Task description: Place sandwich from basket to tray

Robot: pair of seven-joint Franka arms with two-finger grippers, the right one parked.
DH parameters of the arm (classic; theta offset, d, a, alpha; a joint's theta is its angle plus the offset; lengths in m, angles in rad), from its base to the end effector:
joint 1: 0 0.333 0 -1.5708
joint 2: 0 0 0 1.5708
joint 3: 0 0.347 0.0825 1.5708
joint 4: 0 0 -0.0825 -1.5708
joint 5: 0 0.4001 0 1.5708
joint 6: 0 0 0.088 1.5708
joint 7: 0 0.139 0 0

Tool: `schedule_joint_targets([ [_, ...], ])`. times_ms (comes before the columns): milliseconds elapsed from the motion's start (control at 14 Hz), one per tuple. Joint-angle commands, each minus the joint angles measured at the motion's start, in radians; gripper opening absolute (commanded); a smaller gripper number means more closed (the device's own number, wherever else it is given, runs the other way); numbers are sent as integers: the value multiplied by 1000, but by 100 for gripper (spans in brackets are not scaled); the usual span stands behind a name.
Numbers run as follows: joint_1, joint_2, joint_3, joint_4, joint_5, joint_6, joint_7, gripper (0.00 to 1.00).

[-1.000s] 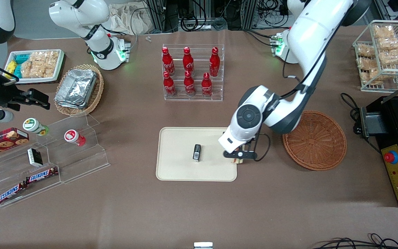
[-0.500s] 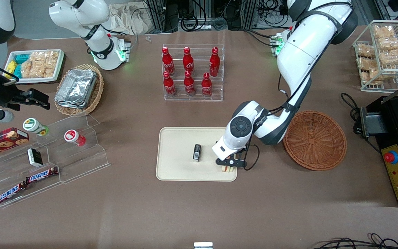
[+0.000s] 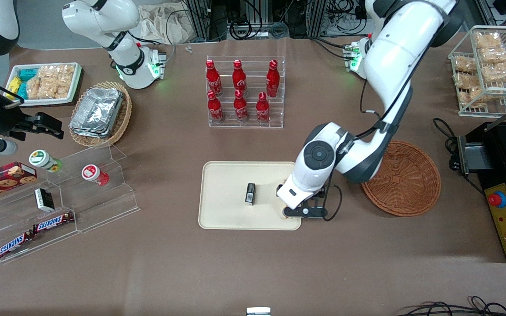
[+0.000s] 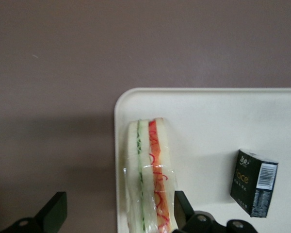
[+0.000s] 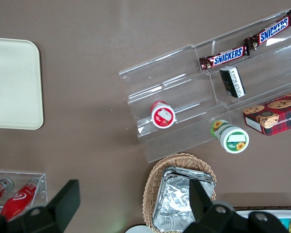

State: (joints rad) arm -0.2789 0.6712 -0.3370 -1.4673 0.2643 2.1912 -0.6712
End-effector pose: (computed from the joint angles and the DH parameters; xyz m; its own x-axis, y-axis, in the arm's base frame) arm 0.6534 -0.3878 0.2942 0.9963 -0.0093 0.0859 -0.0129 -0.9990 0.0416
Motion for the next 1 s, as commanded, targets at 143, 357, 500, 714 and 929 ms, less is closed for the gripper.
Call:
schedule_joint_targets([
  [143, 82, -182, 3, -19, 0, -287, 34, 99],
  [357, 148, -284, 7, -19, -89, -428, 226, 99],
  [500, 213, -346, 6, -19, -125, -497, 318, 99],
  [714, 320, -448, 6, -22, -160, -583, 484, 100],
  [929, 365, -562, 47, -25, -175, -695, 602, 100],
])
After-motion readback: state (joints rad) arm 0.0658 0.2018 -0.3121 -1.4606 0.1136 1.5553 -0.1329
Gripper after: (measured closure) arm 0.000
